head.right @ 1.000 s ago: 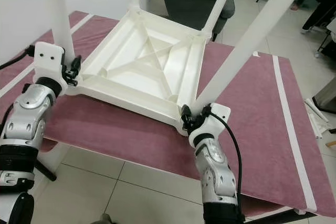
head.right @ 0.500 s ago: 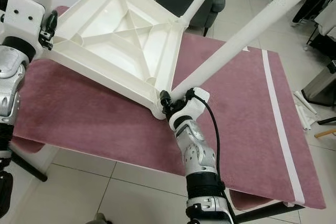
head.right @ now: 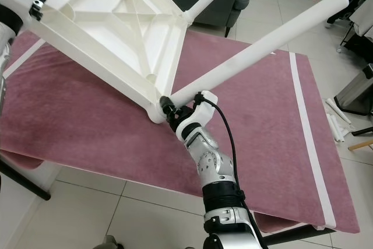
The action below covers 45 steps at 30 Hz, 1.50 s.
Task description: Building children table
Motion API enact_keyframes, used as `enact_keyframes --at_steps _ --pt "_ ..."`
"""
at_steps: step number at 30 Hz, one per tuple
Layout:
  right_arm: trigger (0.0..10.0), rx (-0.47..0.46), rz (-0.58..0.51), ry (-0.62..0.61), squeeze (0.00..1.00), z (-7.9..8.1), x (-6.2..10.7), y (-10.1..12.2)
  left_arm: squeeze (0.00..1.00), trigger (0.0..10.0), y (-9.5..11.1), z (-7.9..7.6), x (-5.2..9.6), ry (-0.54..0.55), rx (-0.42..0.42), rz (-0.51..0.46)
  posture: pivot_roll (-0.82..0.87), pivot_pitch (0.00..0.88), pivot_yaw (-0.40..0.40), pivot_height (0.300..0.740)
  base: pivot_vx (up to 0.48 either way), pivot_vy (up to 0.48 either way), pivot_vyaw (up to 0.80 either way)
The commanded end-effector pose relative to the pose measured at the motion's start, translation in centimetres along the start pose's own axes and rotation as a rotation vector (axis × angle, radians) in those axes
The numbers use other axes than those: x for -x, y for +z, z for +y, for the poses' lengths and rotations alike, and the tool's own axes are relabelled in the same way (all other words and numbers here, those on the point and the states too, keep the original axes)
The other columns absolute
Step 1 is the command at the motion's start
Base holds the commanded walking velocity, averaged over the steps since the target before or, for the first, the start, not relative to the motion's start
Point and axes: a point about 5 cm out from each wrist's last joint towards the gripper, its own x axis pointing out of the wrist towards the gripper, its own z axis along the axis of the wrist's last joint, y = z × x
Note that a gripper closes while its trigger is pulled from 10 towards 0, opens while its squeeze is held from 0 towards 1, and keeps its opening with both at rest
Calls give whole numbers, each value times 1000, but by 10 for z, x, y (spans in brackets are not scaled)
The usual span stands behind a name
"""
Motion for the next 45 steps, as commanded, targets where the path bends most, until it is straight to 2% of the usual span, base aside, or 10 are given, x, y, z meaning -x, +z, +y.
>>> enact_keyframes --at_steps 1,10,15,19,32,33,36,39,40,45 --pt "10000 -134 107 259 0 68 -12 -39 0 0 44 32 -6 226 -79 -241 176 0 -45 740 0 0 0" --pt "10000 45 150 414 0 76 -3 -34 0 0 49 31 -11 191 -126 -284 166 0 -33 740 0 0 0" --pt "10000 386 322 366 0 40 19 -55 0 0 42 11 -2 47 -236 -351 161 0 -34 740 0 0 0" --pt "10000 476 357 254 0 17 27 -62 0 0 40 -3 6 -9 -243 -404 157 0 -35 740 0 0 0" --pt "10000 455 352 115 39 9 20 -73 0 0 47 -42 20 -111 -142 -488 160 0 -34 740 0 0 0" --pt "10000 441 348 117 1000 9 20 -73 0 0 47 -44 21 -114 -138 -489 161 0 -34 740 0 0 0" --pt "10000 419 324 116 1000 9 21 -71 0 0 45 -46 22 -112 -134 -493 159 0 -33 740 0 0 0" --pt "10000 382 299 119 812 9 21 -67 0 0 44 -48 22 -113 -133 -495 159 0 -33 740 0 0 0" --pt "10000 363 296 129 0 10 22 -65 0 0 44 -48 22 -115 -133 -497 158 0 -34 740 0 0 0" --pt "10000 370 321 179 0 10 31 -62 0 0 44 -49 23 -117 -132 -501 156 0 -36 740 0 0 0"
